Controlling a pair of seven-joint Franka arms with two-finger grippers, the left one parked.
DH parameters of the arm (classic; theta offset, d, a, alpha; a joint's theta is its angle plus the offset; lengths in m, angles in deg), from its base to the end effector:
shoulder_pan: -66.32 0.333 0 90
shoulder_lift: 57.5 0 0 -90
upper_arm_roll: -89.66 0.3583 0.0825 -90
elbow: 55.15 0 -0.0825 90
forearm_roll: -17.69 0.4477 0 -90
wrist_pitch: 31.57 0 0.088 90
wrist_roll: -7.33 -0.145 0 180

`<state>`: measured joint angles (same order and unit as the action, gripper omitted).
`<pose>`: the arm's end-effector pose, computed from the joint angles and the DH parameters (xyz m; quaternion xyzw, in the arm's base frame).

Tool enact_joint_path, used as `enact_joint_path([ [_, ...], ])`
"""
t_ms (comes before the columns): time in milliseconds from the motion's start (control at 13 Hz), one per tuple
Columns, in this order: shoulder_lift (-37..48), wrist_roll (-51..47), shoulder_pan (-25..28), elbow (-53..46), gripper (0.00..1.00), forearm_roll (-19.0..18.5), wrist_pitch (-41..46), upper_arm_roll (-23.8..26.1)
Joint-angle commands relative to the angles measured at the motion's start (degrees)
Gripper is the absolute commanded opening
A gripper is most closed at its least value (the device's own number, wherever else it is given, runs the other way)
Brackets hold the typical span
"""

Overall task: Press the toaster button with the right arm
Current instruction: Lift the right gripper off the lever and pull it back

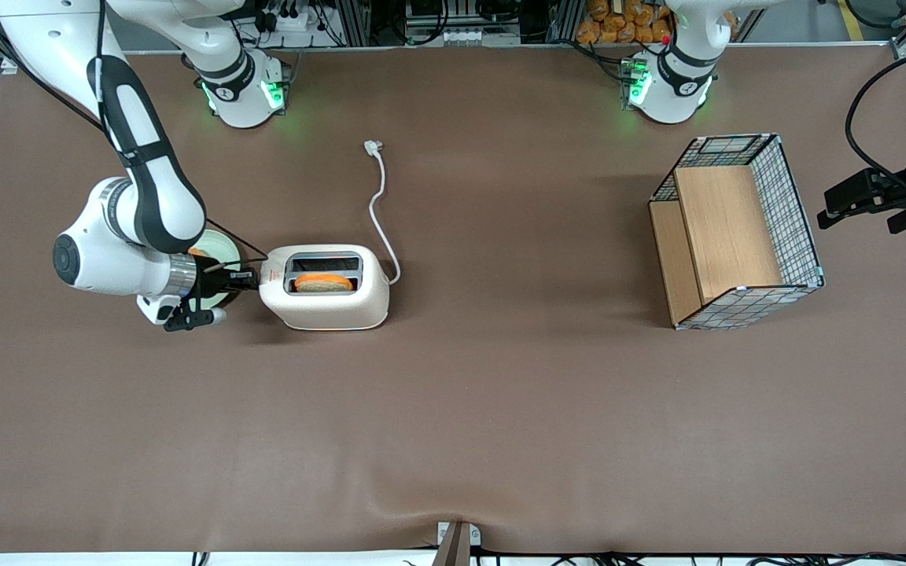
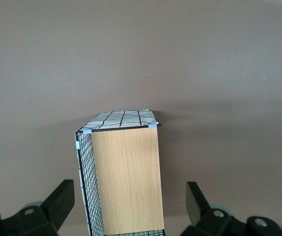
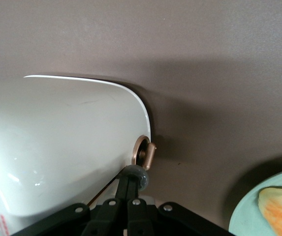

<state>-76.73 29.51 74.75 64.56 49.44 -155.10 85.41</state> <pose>0.6023 0.0815 0.2043 -0.9719 -0.0429 0.0949 0.2113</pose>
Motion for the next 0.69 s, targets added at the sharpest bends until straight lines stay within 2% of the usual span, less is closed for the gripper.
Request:
enact_joint_path([
  [0,-3.09,3.05,-0.43,0.52,0.0,1.74,-1.89,0.56],
  [386,-2.57,2.27,-0.08,-0.09,0.0,1.82,-0.93,0.56],
  [618,-0.64,0.16,-0.17,-2.37,0.0,1.56,4.24,0.38],
])
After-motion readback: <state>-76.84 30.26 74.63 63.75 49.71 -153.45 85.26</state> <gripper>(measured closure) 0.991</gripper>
